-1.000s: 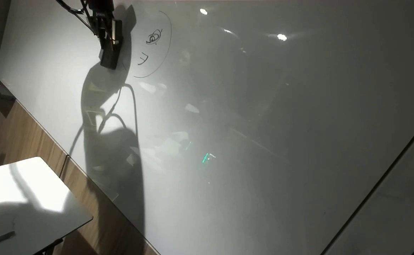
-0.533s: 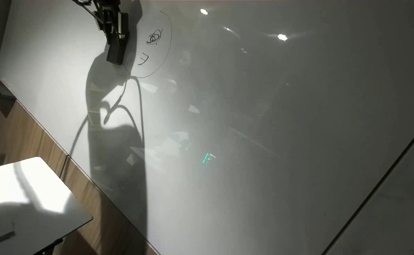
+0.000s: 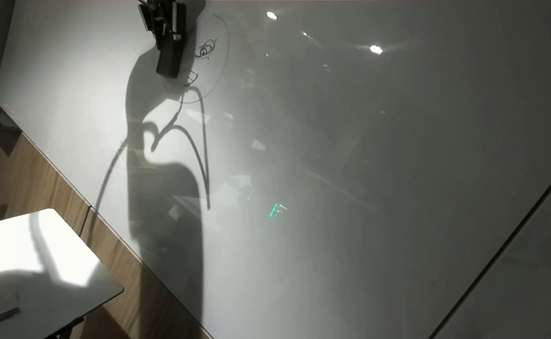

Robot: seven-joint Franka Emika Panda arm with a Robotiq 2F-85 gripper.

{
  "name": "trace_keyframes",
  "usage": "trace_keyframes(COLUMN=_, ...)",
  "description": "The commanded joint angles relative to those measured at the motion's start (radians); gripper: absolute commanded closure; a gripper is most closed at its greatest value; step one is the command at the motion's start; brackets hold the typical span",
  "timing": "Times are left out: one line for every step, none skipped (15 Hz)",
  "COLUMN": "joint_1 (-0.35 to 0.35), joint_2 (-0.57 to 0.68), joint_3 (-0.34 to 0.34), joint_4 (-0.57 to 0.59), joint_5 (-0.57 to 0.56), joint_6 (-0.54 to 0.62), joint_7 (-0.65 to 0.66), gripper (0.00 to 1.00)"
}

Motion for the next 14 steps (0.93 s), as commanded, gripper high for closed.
trace_keyframes(joint_1=-0.042, joint_2=0.075, joint_3=-0.048, joint_4=0.112, joint_5=-0.028, joint_6=0.069, joint_7=-0.061, gripper=0.71)
trace_keyframes(joint_1=-0.036, joint_2=0.07, joint_3=-0.043, joint_4=0.09, joint_5=-0.018, joint_6=0.077, joint_7=-0.053, gripper=0.71)
trace_keyframes(joint_1=-0.027, joint_2=0.063, joint_3=-0.034, joint_4=0.059, joint_5=-0.01, joint_6=0.089, joint_7=-0.038, gripper=0.71)
trace_keyframes(joint_1=-0.02, joint_2=0.032, joint_3=-0.03, joint_4=-0.011, joint_5=0.0, joint_6=0.119, joint_7=-0.021, gripper=0.71)
trace_keyframes(joint_1=-0.014, joint_2=0.023, joint_3=-0.024, joint_4=-0.042, joint_5=0.003, joint_6=0.134, joint_7=-0.01, gripper=0.71)
trace_keyframes(joint_1=-0.01, joint_2=0.017, joint_3=-0.016, joint_4=-0.08, joint_5=0.0, joint_6=0.157, joint_7=0.004, gripper=0.71)
trace_keyframes(joint_1=-0.009, joint_2=0.015, joint_3=-0.013, joint_4=-0.105, joint_5=-0.005, joint_6=0.177, joint_7=0.01, gripper=0.71)
trace_keyframes(joint_1=-0.009, joint_2=0.016, joint_3=-0.01, joint_4=-0.137, joint_5=-0.012, joint_6=0.204, joint_7=0.021, gripper=0.71)
trace_keyframes(joint_1=-0.011, joint_2=0.018, joint_3=-0.01, joint_4=-0.161, joint_5=-0.016, joint_6=0.227, joint_7=0.026, gripper=0.71)
trace_keyframes(joint_1=-0.013, joint_2=0.023, joint_3=-0.011, joint_4=-0.185, joint_5=-0.026, joint_6=0.254, joint_7=0.035, gripper=0.71)
trace_keyframes(joint_1=-0.017, joint_2=0.032, joint_3=-0.013, joint_4=-0.2, joint_5=-0.035, joint_6=0.274, joint_7=0.039, gripper=0.71)
trace_keyframes(joint_1=-0.023, joint_2=0.042, joint_3=-0.017, joint_4=-0.21, joint_5=-0.047, joint_6=0.292, joint_7=0.043, gripper=0.71)
trace_keyframes(joint_1=-0.028, joint_2=0.048, joint_3=-0.021, joint_4=-0.217, joint_5=-0.06, joint_6=0.305, joint_7=0.044, gripper=0.71)
trace_keyframes(joint_1=-0.034, joint_2=0.055, joint_3=-0.026, joint_4=-0.22, joint_5=-0.075, joint_6=0.312, joint_7=0.043, gripper=0.71)
